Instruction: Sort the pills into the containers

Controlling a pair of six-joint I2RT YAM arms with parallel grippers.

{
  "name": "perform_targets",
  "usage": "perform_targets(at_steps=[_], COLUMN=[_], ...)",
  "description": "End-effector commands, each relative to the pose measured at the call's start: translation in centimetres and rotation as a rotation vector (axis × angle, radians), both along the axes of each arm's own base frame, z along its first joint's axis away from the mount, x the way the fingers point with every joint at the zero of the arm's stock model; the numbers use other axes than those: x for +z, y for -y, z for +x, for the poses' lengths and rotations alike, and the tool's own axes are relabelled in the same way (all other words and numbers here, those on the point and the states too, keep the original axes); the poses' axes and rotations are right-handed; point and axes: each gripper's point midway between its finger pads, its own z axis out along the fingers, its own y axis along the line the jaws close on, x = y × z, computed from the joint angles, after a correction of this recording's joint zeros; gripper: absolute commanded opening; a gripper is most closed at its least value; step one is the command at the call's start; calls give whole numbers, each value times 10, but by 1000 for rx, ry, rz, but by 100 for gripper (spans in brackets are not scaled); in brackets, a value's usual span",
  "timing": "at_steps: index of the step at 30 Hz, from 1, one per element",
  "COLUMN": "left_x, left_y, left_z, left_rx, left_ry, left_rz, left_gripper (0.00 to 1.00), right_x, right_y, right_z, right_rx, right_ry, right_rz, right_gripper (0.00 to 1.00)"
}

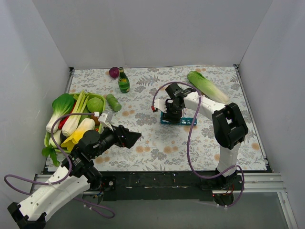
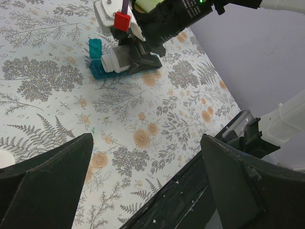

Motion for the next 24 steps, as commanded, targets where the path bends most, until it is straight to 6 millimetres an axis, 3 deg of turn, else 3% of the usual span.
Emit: perform_targets(at_steps=[1,24], left_x=[-1,1], left_y=[-1,0], left_z=[1,0], left_rx=[5,1], left_ry=[8,13], left_rz=[-3,-12], left_gripper=[97,97], right_x=[14,18], right_y=[-6,-2], right_z=[6,6], right_rx=[21,11], right_ry=[32,40], right_rz=[6,-12], right_gripper=[4,4])
